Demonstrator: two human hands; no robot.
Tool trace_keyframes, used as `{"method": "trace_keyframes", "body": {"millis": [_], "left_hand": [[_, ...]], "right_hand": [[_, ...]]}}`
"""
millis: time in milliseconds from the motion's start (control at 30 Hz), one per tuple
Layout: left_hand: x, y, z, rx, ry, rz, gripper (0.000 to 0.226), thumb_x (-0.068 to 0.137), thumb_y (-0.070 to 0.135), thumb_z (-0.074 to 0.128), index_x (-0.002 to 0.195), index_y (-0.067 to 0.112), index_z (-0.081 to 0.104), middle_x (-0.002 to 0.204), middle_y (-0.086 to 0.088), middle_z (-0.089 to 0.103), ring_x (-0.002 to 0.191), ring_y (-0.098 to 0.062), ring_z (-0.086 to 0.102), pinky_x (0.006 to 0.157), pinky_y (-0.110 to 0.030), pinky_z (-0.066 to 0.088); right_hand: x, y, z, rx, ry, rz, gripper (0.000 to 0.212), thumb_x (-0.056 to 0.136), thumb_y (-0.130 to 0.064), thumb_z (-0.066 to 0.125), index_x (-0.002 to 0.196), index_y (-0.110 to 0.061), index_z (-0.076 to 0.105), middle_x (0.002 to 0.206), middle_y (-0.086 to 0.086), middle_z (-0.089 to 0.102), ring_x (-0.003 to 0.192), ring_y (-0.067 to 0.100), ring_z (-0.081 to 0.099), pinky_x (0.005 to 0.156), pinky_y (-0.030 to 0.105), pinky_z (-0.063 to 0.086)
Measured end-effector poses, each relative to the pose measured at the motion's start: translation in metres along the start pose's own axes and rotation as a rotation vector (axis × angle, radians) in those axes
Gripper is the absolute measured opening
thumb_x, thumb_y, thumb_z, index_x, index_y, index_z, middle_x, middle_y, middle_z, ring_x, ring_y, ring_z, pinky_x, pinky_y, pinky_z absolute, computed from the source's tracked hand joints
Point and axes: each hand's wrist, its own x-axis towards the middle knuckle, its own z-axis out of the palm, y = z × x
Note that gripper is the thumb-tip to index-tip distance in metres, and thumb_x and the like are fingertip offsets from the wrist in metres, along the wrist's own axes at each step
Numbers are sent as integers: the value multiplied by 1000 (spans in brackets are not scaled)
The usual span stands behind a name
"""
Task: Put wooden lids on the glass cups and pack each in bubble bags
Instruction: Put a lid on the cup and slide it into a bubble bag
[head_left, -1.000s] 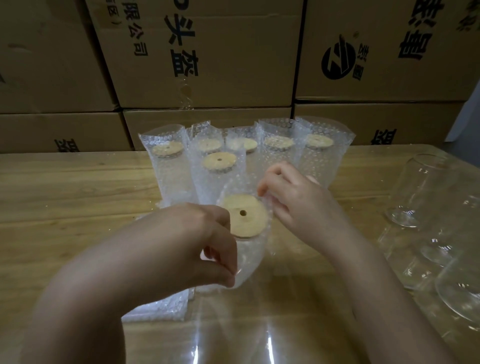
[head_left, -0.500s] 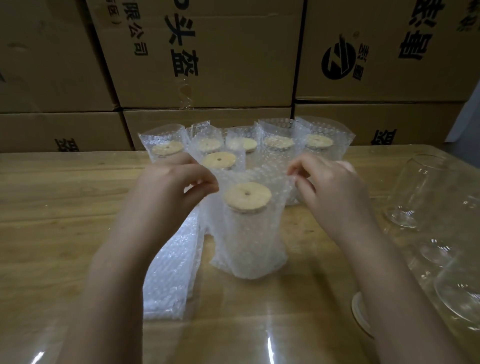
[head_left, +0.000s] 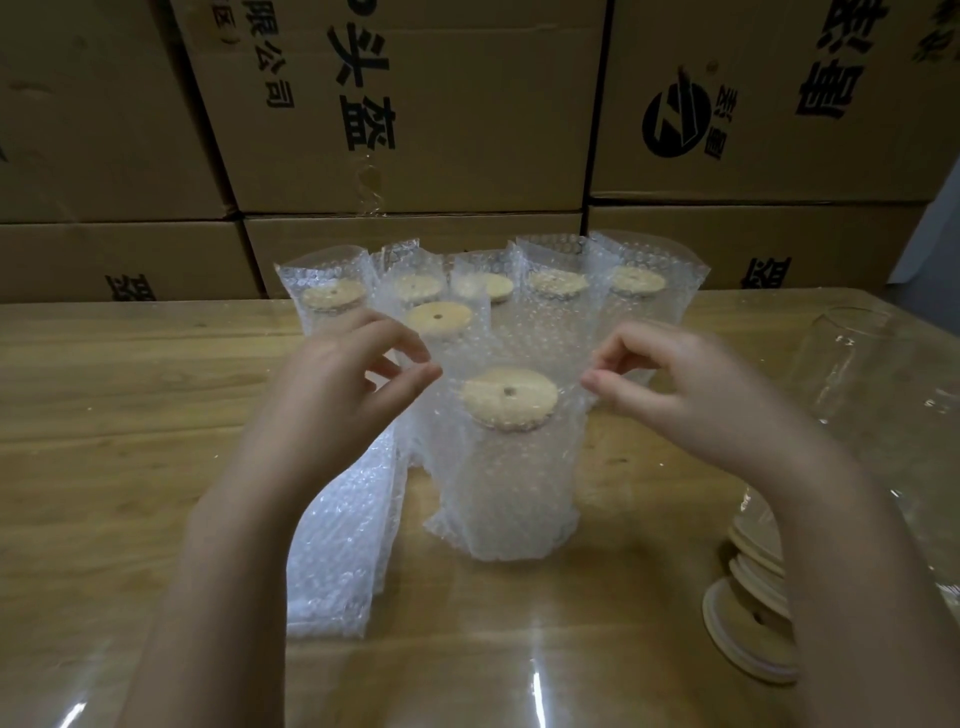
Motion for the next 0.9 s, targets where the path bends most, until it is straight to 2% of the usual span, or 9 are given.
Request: {"method": "trace_keyframes", "body": {"millis": [67,167,267,333,467,567,700,900], "left_hand": [[-1,-1,-1,-7,-20,-16,27,80,51,56,94,30,66,100,20,61,83,7,59,75,-29,54],[-1,-3,-2,-48,-28,-43,1,84,35,63,83,36,64,87,21,64,79,7,59,69,-22,51],[0,-4,-1,-111,13,-50,15,85,19,68,79,33,66,84,19,66,77,4,60,64,-16,46],[0,-2,0,-108,65,-28,14,86,18,68,80,31,66,84,20,65,77,4,59,63,-14,43],[1,-3,1,-147,158,-11,13,85,18,69,81,31,68,82,18,65,77,-2,61,68,-22,48],[1,-4,2,-122,154,15,11,84,19,70,82,30,69,83,19,65,75,-2,60,67,-26,49],[2,-3,5,-43,249,88,4,84,17,71,86,20,73,81,11,65,73,-13,63,67,-43,53],[1,-1,7,-19,205,59,5,84,18,71,85,22,73,81,17,64,72,-5,60,67,-39,53]], "right_hand": [[1,1,0,-42,21,7,18,80,-49,49,82,-33,58,84,-21,60,86,-11,53,67,16,40],[2,2,0,-56,90,11,23,81,-47,48,85,-28,62,83,-18,61,80,-2,56,69,27,49],[4,2,2,-75,217,-16,22,85,-40,52,86,-23,65,82,-14,62,78,8,58,69,41,52],[5,2,6,-92,276,-31,17,88,-35,56,87,-22,66,82,-12,63,77,10,59,67,44,52],[7,3,9,-77,360,-30,11,91,-29,60,86,-21,66,82,-12,63,77,12,59,65,43,52],[7,4,7,-48,331,2,9,90,-29,61,84,-25,66,83,-17,62,80,8,59,69,42,53],[7,6,7,25,360,46,9,89,-27,63,83,-23,67,83,-17,63,82,2,57,72,38,52],[8,9,9,80,314,97,9,86,-32,66,77,-30,64,77,-18,65,77,-3,60,65,22,48]]}}
